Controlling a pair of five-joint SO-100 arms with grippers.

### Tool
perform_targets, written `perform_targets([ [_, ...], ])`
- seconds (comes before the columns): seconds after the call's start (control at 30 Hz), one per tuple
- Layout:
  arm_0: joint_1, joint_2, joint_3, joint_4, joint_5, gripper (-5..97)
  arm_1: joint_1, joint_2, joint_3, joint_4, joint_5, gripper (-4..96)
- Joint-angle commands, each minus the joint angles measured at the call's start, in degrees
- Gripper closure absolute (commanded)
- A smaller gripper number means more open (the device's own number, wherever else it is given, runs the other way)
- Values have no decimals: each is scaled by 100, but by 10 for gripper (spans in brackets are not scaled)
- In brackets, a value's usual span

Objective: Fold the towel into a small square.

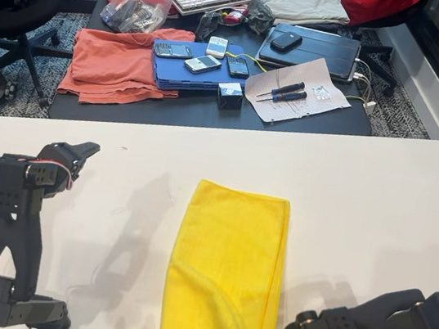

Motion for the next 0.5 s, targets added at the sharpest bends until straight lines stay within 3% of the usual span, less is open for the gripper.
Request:
perform_targets([
  [0.0,-229,167,-193,-97,-18,918,-26,18,-26,-35,-9,623],
  [0.23,-404,149,-721,-123,-18,918,-79,97,-26,-26,-18,623],
  [0.47,782,229,-1415,-26,35,918,-35,26,-26,-26,-18,623],
])
